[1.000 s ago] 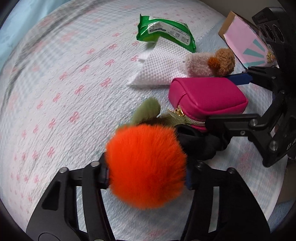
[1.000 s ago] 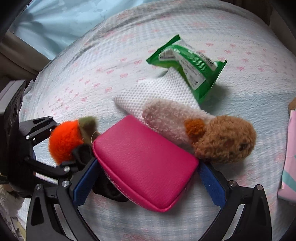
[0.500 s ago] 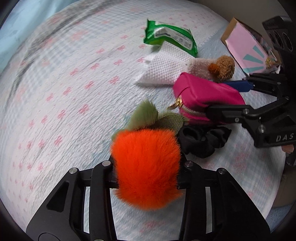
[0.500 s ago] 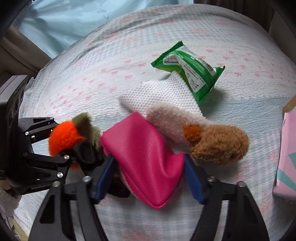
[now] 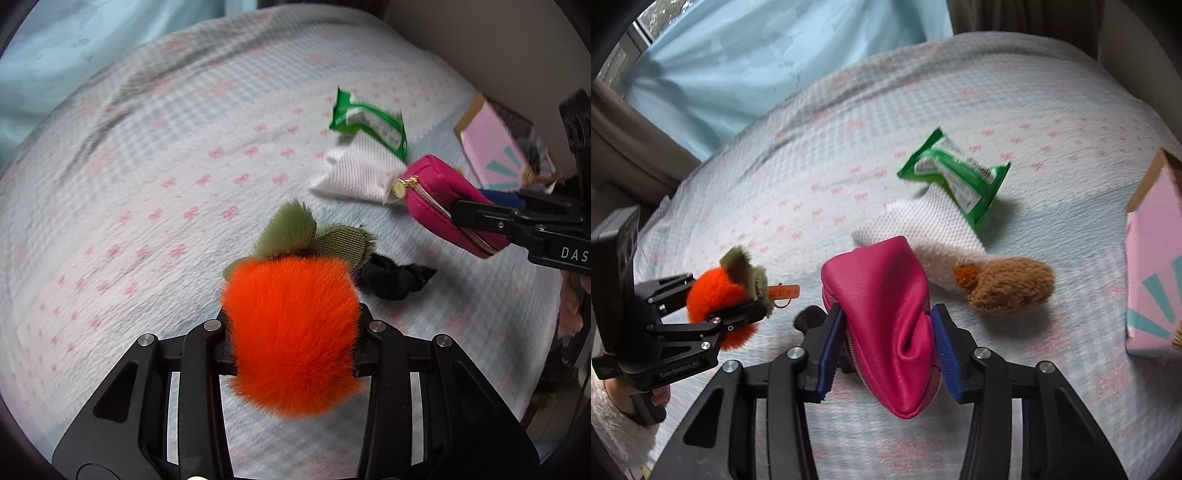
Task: Organize soft objects
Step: 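Carry the orange pompom and pink pouch over the box with both tools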
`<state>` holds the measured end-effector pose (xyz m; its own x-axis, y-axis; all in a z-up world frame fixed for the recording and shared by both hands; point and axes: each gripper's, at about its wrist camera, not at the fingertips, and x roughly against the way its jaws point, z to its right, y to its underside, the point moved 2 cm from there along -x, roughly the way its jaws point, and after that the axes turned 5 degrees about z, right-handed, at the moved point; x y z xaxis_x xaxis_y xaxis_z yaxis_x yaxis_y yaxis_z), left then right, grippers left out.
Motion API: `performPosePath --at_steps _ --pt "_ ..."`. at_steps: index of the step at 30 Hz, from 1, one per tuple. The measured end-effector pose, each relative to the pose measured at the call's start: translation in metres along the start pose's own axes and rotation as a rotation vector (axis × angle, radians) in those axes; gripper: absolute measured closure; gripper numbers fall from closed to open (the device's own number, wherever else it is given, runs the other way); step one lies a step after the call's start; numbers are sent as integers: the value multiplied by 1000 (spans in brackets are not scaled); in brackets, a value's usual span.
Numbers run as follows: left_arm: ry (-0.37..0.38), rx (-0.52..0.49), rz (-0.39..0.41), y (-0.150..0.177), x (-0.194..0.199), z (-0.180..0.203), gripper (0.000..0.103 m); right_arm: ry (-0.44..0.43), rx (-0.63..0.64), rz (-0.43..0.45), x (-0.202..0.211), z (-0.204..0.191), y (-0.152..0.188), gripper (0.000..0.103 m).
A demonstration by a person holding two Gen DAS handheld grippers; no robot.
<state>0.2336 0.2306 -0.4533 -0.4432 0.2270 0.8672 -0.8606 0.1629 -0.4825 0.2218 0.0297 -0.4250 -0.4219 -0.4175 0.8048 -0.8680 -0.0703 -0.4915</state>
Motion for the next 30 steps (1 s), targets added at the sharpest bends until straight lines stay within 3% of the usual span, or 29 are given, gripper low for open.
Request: performPosePath --at_steps 14,21,30 --pt "-30 38 162 -41 118 48 68 9 -19 164 131 -21 -12 60" --pt "10 14 240 -75 165 107 68 43 -38 276 211 -8 -21 60" --pt "65 -29 275 -114 185 213 68 109 -122 354 302 59 -27 60"
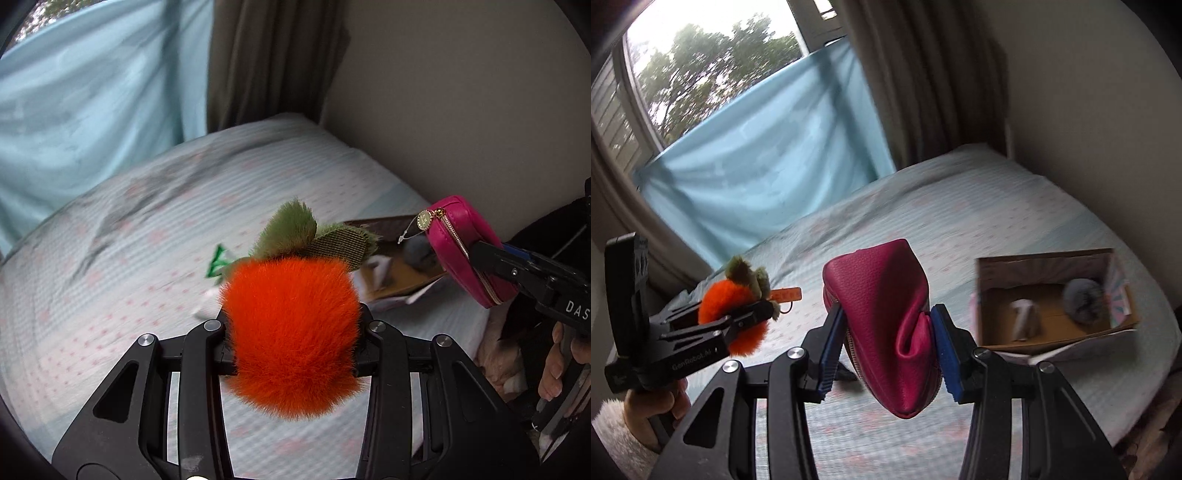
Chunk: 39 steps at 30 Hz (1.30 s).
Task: Organize soft objects
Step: 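Carry the orange pompom and pink pouch over the box with both tools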
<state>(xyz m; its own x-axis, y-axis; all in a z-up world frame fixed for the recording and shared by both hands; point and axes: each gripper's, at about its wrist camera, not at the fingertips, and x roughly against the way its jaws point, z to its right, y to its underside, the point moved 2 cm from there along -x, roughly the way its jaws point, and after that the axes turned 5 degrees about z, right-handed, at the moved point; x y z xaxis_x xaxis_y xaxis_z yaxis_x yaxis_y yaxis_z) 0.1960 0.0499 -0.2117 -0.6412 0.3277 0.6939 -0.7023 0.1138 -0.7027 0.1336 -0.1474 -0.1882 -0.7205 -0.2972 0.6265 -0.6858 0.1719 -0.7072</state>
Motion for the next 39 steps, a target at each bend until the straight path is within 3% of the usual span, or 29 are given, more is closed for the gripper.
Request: performPosePath --at_steps 10,17,31,39 --pt "21 25 -40 -27 -59 117 68 33 -2 -23 29 106 -37 60" --pt "4 53 -115 -30 -132 174 68 12 -12 -89 2 181 -48 60" --pt "-45 137 -330 -6 -255 199 68 -70 -96 -278 -103 255 -40 60" --pt "-71 141 -465 18 -314 188 68 -88 -235 -380 -161 281 -22 60"
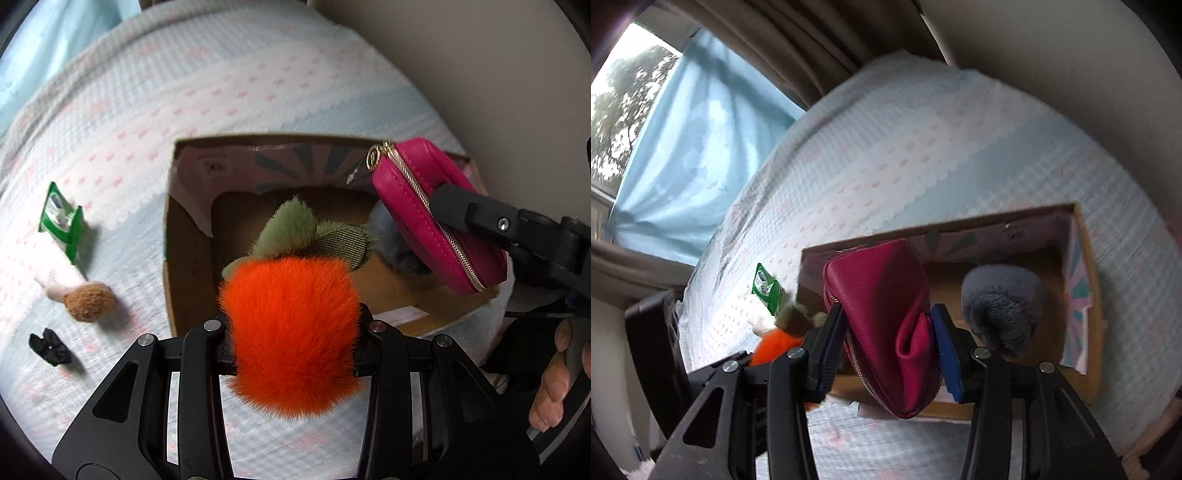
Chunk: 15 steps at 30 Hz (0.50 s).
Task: Organize soft objects
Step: 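Carry the orange pompom and pink pouch over the box with both tools, then open both tools to drop the items into the box and withdraw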
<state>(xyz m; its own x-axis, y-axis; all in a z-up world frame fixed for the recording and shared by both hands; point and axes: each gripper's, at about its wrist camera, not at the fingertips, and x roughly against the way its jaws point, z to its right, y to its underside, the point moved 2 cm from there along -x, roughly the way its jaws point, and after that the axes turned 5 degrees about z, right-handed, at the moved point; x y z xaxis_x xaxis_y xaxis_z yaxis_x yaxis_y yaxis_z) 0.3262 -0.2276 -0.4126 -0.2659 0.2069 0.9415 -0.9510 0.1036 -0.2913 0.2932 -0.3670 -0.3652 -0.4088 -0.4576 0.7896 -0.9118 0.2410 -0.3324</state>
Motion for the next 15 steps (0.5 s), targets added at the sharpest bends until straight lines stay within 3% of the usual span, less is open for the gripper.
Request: performPosePath --at_steps 4,8,12,13,15 --pt "-14 14 -84 0 -25 -6 68 13 -45 -47 -21 7 -2 60" --pt "-30 -30 -112 -2 -37 -4 68 10 -81 -78 -35 13 -1 60" --pt "-8 -13 -135 -3 -46 -4 67 26 -131 -104 -43 22 0 56" --pt "-5 -17 -134 -4 -46 -3 59 40 -149 -111 -44 24 -1 53" --pt "9 -28 -130 -7 -42 3 28 58 -172 -128 -48 27 -3 46"
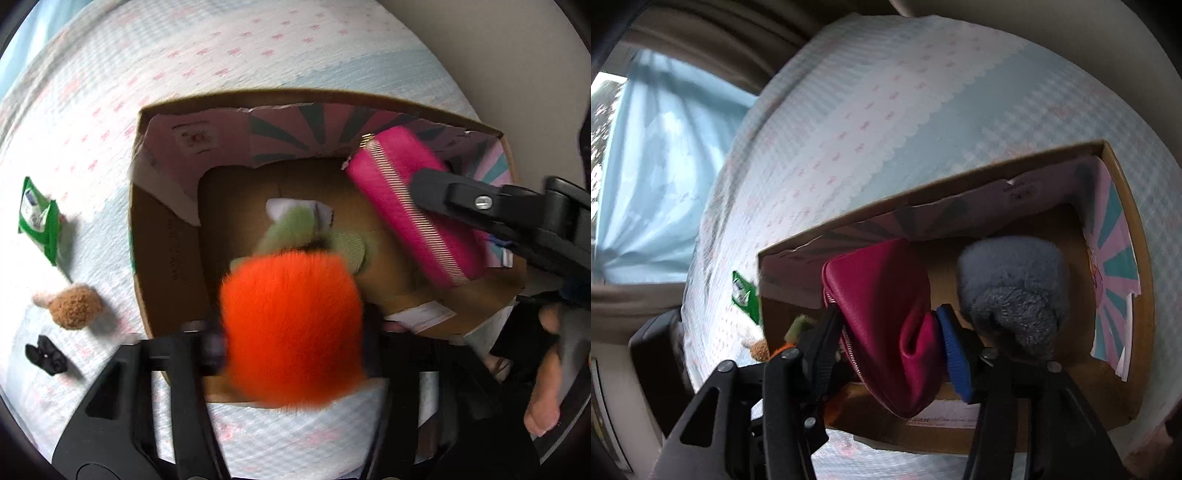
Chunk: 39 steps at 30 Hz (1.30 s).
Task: Organize soft objects
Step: 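Open both tools to drop the items into the box and withdraw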
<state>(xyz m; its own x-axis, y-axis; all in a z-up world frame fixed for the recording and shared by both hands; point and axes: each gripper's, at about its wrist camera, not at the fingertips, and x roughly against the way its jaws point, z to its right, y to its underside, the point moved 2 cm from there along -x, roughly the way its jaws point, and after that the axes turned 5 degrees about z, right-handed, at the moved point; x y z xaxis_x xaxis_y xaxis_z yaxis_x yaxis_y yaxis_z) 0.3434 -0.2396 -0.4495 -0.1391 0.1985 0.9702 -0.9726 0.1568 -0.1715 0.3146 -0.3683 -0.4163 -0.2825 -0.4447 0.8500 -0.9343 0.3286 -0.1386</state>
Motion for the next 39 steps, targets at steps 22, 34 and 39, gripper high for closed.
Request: performPosePath --at_steps 22,34,39 --pt "-31 -34 87 16 62 2 0 36 117 163 55 -18 9 11" --pt "-9 -59 236 51 159 11 0 95 189 276 144 -49 51 11" --pt "-7 -75 294 69 201 10 0 148 254 332 184 -72 79 11"
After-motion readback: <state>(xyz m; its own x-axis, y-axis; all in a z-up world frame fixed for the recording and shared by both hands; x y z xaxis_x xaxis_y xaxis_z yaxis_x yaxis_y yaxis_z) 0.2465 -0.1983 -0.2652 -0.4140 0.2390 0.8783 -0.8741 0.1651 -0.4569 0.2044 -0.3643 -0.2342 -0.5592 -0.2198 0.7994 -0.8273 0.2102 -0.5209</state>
